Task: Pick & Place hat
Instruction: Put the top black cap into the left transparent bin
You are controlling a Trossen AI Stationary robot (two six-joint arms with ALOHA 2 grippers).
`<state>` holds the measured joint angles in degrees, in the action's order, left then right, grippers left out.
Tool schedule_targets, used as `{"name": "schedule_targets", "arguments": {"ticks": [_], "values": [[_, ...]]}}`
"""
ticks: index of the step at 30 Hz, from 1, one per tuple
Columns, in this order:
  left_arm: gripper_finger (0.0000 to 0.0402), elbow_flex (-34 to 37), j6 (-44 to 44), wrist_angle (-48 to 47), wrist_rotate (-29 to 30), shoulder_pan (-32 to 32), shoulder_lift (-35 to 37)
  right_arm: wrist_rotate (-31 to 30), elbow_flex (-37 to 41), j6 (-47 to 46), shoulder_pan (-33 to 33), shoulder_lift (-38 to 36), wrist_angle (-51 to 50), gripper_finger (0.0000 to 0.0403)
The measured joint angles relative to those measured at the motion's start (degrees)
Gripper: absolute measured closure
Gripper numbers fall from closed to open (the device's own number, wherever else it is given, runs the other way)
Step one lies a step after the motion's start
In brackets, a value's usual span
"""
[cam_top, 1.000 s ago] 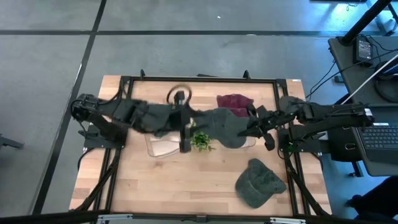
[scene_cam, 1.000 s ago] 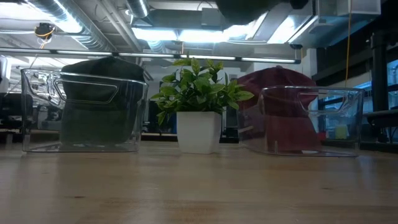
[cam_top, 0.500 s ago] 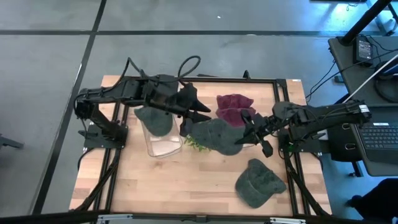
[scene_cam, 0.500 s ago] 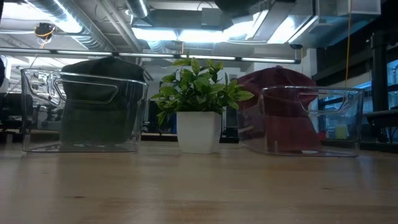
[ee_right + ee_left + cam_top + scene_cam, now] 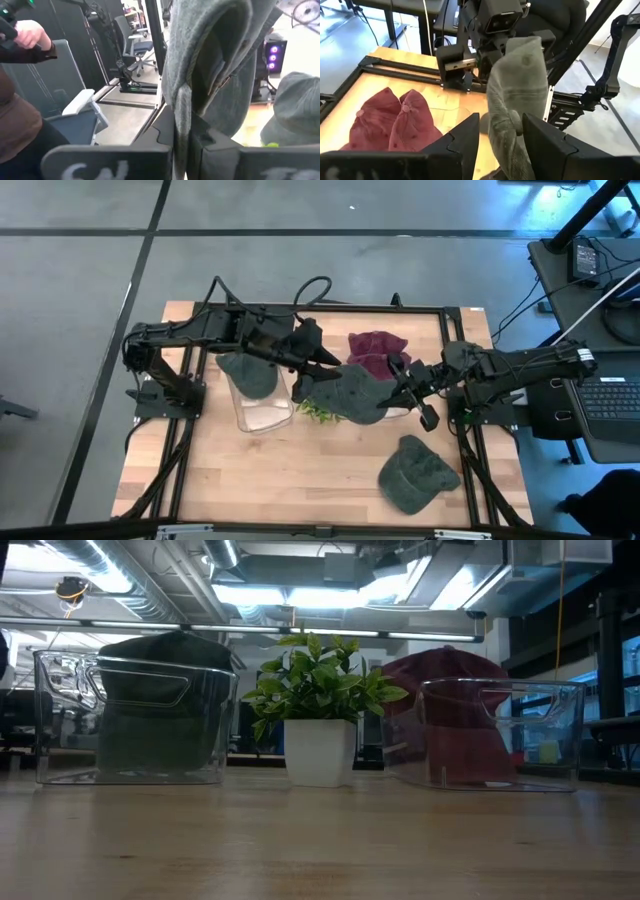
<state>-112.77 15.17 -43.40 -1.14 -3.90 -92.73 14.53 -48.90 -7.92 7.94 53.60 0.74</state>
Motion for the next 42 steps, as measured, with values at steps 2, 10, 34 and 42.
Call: {"name": "schedule_targets", "arguments": {"ticks": [2, 10, 34, 42], "values": [[0.0256, -0.02, 0.18, -0.94, 0.12, -0.19, -0.26, 0.02, 0.0, 0.83, 0.0, 0.0, 0.3, 0.0388], [0.0259, 0.01, -2.11, -1.67, -0.08, -0.57, -1.12, -0.03, 0.0, 0.86, -0.26, 0.02, 0.27, 0.0388], [0.0379, 0.02, 2.79, -1.38, 0.14, -0.55, 0.9, -0.75, 0.0, 2.19, -0.38, -0.55, 0.36, 0.0281], [0.0379, 0.02, 13.3, -8.26, 6.1, -0.58, 6.13, -10.91, 0.0, 1.01, -2.54, -6.29, -8.62, 0.0198]]}}
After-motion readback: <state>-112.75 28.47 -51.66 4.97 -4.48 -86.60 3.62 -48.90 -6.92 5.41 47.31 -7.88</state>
